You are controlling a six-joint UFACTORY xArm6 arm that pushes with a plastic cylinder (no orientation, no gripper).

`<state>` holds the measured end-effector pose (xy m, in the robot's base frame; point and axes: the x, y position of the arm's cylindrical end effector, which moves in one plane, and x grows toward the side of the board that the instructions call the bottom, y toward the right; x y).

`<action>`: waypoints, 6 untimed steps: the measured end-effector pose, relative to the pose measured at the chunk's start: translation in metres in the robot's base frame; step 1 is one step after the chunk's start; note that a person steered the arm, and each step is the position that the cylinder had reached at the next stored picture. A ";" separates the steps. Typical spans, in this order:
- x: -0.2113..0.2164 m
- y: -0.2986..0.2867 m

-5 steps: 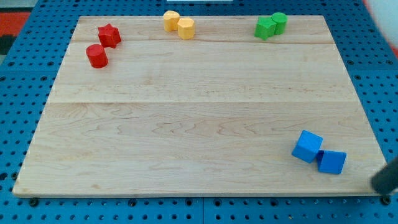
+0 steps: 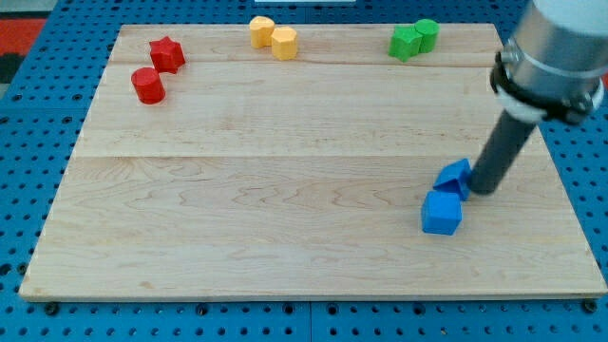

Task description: Slide the blue triangle to the top of the blue cube

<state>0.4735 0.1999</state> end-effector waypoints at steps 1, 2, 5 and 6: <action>0.017 0.031; 0.059 0.047; 0.002 -0.035; 0.021 0.002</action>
